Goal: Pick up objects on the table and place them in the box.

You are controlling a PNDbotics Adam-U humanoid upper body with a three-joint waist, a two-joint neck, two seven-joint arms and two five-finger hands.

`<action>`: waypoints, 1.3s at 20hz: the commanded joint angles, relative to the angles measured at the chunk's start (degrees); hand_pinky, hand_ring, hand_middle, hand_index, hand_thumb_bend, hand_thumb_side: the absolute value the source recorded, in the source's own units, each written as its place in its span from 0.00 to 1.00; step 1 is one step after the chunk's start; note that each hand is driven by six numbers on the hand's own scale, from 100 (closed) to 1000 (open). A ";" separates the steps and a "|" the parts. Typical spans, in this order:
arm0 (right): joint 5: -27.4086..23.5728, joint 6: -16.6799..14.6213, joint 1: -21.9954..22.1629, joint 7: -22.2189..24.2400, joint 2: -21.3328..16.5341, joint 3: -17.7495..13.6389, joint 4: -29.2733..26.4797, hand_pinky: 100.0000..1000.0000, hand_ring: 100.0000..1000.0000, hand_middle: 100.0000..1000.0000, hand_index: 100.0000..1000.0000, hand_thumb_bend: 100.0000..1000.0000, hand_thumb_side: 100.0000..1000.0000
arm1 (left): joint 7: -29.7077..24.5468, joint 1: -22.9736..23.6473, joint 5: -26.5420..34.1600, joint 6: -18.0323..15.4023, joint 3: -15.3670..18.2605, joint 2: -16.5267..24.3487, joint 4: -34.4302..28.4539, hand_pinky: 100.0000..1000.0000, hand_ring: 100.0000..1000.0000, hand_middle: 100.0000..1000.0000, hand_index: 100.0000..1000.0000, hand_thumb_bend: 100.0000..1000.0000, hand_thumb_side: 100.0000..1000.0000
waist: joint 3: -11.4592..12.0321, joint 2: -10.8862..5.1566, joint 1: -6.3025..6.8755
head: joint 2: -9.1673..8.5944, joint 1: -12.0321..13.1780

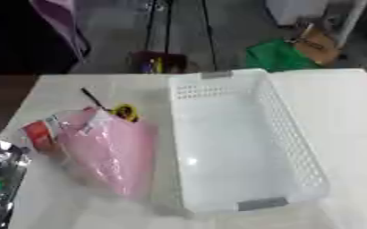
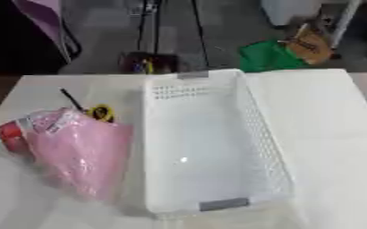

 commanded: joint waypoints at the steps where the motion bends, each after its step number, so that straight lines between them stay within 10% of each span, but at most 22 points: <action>1: -0.47 0.16 -0.32 -0.11 -1.16 -0.83 -1.05 0.67 0.63 0.69 0.79 0.00 0.71 | 0.16 -0.41 -0.31 -0.14 0.64 1.69 -1.02 0.67 0.64 0.65 0.67 0.00 1.00 | -0.15 -1.58 -0.11 | -0.81 -0.50; 14: -0.59 0.19 0.05 -0.11 -0.77 -1.44 -1.05 0.67 0.63 0.69 0.78 0.00 0.70 | -0.10 0.03 -1.69 1.25 0.44 2.51 -1.02 0.70 0.71 0.75 0.76 0.00 1.00 | -0.18 -1.86 0.03 | -1.09 -1.44; 26: -0.34 0.47 0.52 -0.11 -1.15 -1.14 -1.05 0.67 0.63 0.69 0.78 0.00 0.71 | -8.82 3.94 -4.11 10.09 -3.70 16.70 2.00 0.78 0.83 0.92 0.97 0.00 0.97 | 0.89 -3.30 1.22 | 2.34 5.37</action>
